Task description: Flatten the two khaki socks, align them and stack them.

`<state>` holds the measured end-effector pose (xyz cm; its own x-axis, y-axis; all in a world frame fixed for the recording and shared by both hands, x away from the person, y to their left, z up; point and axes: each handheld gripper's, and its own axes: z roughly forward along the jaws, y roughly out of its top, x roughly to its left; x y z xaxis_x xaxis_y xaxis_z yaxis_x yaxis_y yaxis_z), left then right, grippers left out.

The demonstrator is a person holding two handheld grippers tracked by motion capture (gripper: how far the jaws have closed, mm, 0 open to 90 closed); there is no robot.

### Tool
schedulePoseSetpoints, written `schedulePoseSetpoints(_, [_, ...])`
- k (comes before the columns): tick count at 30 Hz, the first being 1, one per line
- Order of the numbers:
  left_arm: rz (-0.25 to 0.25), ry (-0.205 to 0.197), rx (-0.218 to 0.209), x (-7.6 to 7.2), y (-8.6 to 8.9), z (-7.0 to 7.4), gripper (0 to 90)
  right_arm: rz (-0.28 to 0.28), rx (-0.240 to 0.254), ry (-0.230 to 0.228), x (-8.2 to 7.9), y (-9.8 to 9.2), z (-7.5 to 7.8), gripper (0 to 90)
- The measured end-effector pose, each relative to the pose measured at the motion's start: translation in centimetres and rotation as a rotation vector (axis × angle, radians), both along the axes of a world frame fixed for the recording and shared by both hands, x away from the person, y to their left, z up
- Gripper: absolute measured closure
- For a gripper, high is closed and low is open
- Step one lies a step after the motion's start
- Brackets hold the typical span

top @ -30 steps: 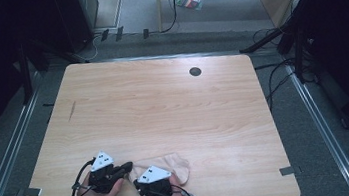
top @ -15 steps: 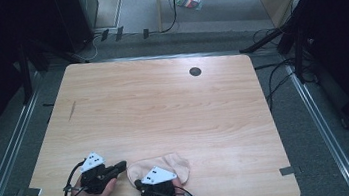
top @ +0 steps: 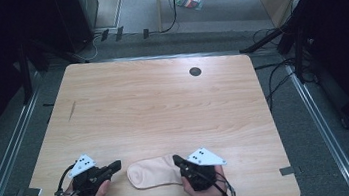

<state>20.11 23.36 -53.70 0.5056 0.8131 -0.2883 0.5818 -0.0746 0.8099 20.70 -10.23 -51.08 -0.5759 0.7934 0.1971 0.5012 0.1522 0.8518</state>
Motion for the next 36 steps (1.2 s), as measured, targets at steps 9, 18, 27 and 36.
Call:
schedulePoseSetpoints(9, [0.051, -0.05, -0.037, 0.2, 2.0, 0.0, 79.5, -0.113, 0.006, -0.02, 1.6, -4.5, 0.5, 88.8])
schedulePoseSetpoints(18, [0.125, -0.123, -0.031, 0.6, 3.6, -0.4, 50.9, -0.182, -0.019, -0.043, 2.7, -7.0, 0.7, 43.6])
schedulePoseSetpoints(27, [0.216, -0.151, -0.015, 0.9, 5.5, -0.1, 30.9, -0.248, -0.011, -0.038, 3.4, -9.4, 1.1, 14.4])
schedulePoseSetpoints(36, [0.3, -0.135, 0.012, 1.2, 8.1, 0.2, 16.7, -0.292, -0.011, -0.047, 3.6, -12.3, 1.1, 12.6])
